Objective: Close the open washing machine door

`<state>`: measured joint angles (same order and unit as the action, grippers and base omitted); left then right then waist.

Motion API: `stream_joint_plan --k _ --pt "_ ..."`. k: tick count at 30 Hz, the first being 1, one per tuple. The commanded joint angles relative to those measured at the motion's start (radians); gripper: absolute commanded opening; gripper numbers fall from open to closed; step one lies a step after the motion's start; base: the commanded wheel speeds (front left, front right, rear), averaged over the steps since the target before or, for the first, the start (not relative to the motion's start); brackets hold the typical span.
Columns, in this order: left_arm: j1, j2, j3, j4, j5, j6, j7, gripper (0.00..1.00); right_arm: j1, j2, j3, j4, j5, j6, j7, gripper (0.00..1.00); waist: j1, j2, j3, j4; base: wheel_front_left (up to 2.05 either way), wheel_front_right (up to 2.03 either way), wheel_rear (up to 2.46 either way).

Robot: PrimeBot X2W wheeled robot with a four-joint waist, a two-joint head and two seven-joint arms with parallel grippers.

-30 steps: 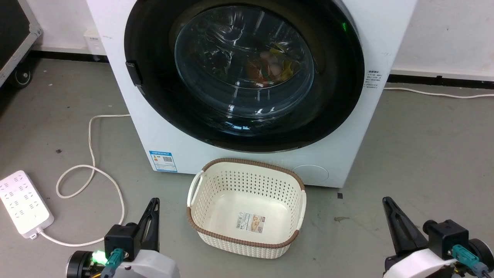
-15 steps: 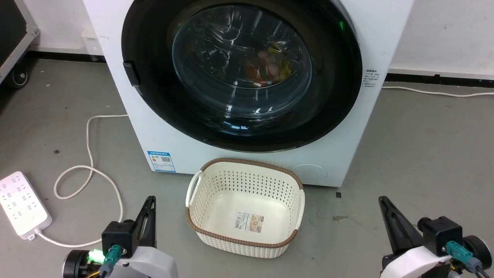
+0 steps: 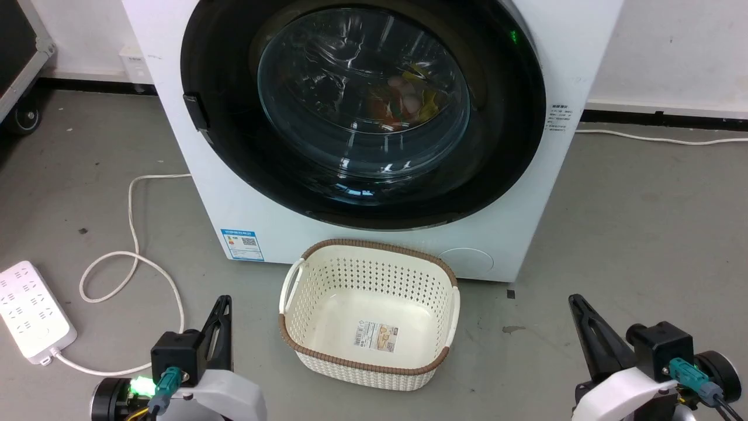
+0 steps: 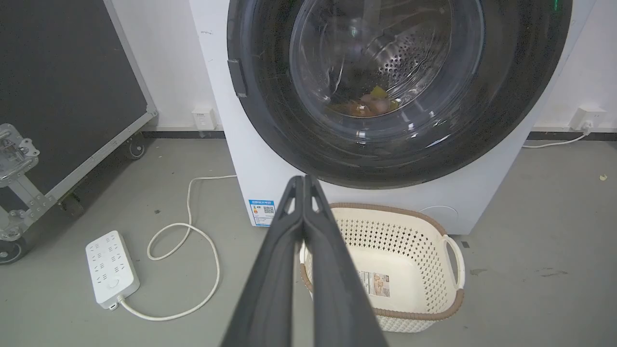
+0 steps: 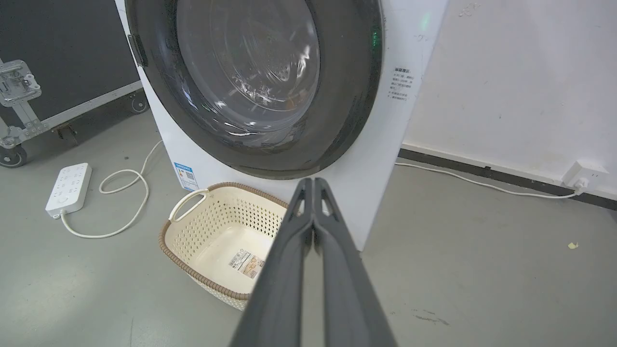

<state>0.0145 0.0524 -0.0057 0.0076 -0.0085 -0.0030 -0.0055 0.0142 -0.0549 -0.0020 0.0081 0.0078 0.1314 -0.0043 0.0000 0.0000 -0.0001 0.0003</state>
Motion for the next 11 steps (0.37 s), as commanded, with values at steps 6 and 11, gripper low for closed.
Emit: stream_joint_plan --k 6,11 --pt "-0.015 -0.002 0.006 -0.008 0.009 0.003 0.005 0.00 -0.014 0.005 0.002 -0.008 -0.008 -0.001 0.004 0.00 0.0000 0.0000 0.000 0.000 0.00 0.00 0.00" --pt "-0.015 -0.002 0.006 -0.008 0.009 0.003 0.005 0.00 -0.014 0.005 0.002 -0.008 -0.008 -0.001 0.004 0.00 0.0000 0.0000 0.000 0.000 0.00 0.00 0.00"
